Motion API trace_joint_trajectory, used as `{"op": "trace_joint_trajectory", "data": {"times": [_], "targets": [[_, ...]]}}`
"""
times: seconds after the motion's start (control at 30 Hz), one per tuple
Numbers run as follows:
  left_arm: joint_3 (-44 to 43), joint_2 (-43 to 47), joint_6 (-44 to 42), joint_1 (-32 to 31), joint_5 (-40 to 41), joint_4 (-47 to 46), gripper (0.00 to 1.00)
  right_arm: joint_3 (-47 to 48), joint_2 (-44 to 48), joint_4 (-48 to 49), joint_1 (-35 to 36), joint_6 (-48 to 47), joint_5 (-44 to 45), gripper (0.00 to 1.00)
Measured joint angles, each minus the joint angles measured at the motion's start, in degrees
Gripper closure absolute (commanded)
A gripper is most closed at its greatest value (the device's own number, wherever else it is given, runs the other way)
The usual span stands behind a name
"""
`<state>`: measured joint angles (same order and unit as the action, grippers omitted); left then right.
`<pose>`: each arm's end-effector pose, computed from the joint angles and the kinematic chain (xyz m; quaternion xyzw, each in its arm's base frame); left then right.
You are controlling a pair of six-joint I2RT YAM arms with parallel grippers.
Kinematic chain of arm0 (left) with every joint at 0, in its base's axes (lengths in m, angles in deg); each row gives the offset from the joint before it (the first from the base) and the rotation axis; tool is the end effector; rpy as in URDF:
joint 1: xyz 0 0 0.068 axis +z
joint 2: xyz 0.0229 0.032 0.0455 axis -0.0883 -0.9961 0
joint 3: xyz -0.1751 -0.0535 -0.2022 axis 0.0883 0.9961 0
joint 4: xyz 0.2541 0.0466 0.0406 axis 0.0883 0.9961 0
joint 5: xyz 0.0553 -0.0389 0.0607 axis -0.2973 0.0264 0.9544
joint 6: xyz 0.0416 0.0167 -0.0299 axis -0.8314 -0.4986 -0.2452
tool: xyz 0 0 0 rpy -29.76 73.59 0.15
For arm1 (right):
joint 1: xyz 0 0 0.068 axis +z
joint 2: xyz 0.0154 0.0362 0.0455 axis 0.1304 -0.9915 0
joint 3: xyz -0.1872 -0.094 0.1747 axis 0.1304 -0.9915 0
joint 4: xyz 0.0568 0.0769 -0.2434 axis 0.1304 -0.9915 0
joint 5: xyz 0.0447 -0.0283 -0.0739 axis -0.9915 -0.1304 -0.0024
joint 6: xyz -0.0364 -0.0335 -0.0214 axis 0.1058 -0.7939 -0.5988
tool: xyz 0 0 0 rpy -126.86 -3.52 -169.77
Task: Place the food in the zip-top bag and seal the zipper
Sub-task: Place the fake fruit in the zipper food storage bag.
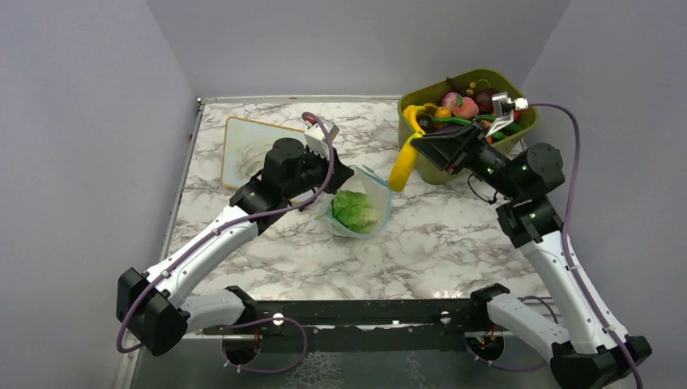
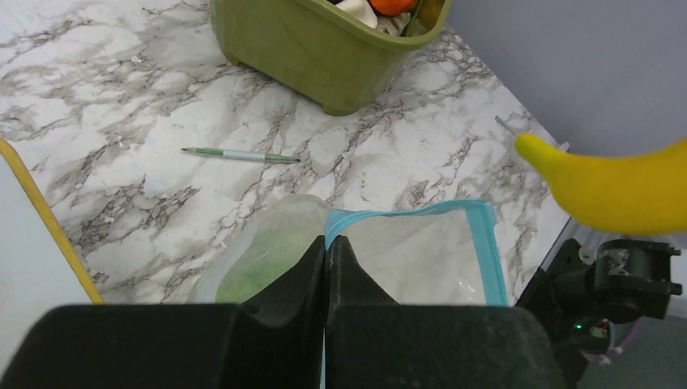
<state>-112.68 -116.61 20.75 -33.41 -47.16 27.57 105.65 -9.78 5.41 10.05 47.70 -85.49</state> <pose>0.2082 -0.1750 0.3527 0.1984 0.7615 -0.3684 0.4950 0.1774 0.0760 0.4307 -0.0750 0.6409 0.5274 0.5527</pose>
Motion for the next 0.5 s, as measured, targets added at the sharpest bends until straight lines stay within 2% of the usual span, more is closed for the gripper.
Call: {"op": "trace_joint_trajectory", "data": {"times": [0.27, 0.5], "targets": [[0.0, 0.0, 6.3, 1.0, -3.1, 0.0, 1.00, -3.9, -1.7, 7.2, 9.0, 5.1, -0.3, 0.92], [0.0, 0.0, 10.8, 1.0, -6.8, 0.0, 1.00, -6.3, -5.4, 12.3, 15.8, 2.4, 0.1, 0.91]]}}
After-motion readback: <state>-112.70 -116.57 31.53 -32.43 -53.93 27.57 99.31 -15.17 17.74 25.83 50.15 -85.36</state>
